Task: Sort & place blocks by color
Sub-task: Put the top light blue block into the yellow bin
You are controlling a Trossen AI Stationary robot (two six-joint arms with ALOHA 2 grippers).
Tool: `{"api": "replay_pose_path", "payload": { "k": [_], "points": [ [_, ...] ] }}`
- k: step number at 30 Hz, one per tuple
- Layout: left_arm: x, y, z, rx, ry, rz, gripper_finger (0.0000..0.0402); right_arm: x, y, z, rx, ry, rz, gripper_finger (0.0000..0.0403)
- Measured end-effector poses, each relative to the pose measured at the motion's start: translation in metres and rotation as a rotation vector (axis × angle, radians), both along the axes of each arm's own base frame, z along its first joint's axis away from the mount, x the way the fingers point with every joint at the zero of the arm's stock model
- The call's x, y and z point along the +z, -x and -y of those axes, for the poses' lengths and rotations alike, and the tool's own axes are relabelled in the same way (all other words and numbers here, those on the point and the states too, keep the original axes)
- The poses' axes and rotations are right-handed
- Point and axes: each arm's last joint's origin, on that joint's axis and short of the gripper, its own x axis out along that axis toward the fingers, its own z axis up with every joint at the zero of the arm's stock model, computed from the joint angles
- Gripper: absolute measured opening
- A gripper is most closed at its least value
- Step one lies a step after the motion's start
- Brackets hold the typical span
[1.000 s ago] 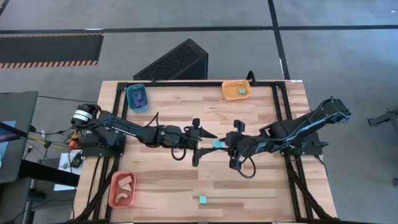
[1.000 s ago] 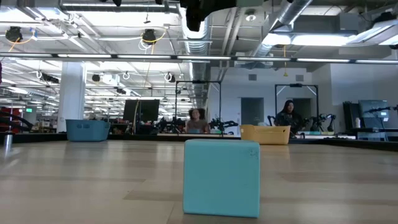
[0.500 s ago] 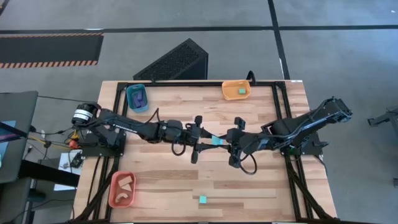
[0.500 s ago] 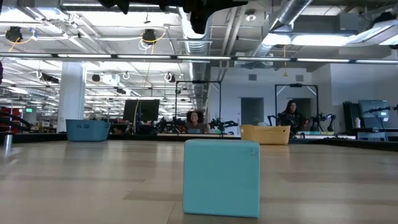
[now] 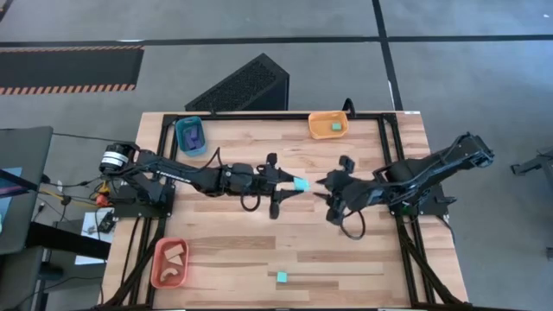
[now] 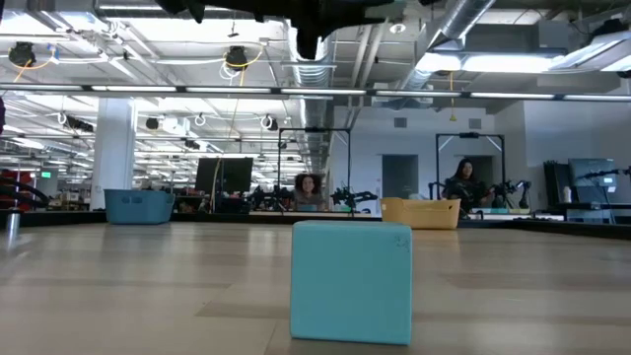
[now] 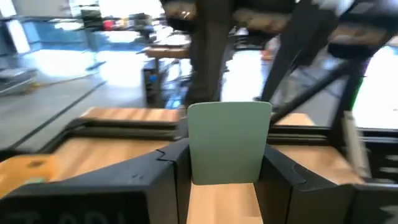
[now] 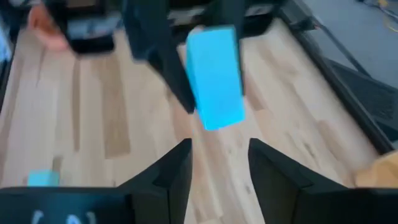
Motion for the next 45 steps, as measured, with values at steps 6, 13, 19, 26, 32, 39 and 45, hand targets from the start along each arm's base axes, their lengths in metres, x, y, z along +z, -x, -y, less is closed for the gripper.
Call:
{"api": "replay_pose_path", "payload": {
  "k": [6,13,19,26,32,39,45],
  "points": [
    [-0.004,0.001,-0.012,0.215,0.035,-0.031,0.0106,0.000,0.017,0.020,-0.172,0.062,-0.063,0.0200],
    [-0.014,0.001,-0.093,0.336,0.148,-0.078,0.0108,0.002,0.024,0.056,-0.399,0.066,-0.077,0.0209],
    [-0.026,-0.014,-0.179,0.318,0.258,-0.124,0.0108,0.002,0.023,0.085,-0.523,0.056,-0.082,0.0202],
    [-0.034,-0.058,-0.258,0.304,0.340,-0.220,0.0109,0.004,0.032,0.119,-0.637,-0.017,-0.104,0.0199],
    [-0.048,-0.084,-0.298,0.275,0.391,-0.274,0.0110,0.006,0.039,0.138,-0.719,-0.075,-0.082,0.0198],
    [-0.061,-0.111,-0.316,0.227,0.449,-0.281,0.0110,0.006,0.043,0.149,-0.790,-0.121,-0.063,0.0196],
    [-0.068,-0.127,-0.322,0.217,0.475,-0.278,0.0110,0.005,0.046,0.158,-0.819,-0.150,-0.063,0.0195]
  ]
}}
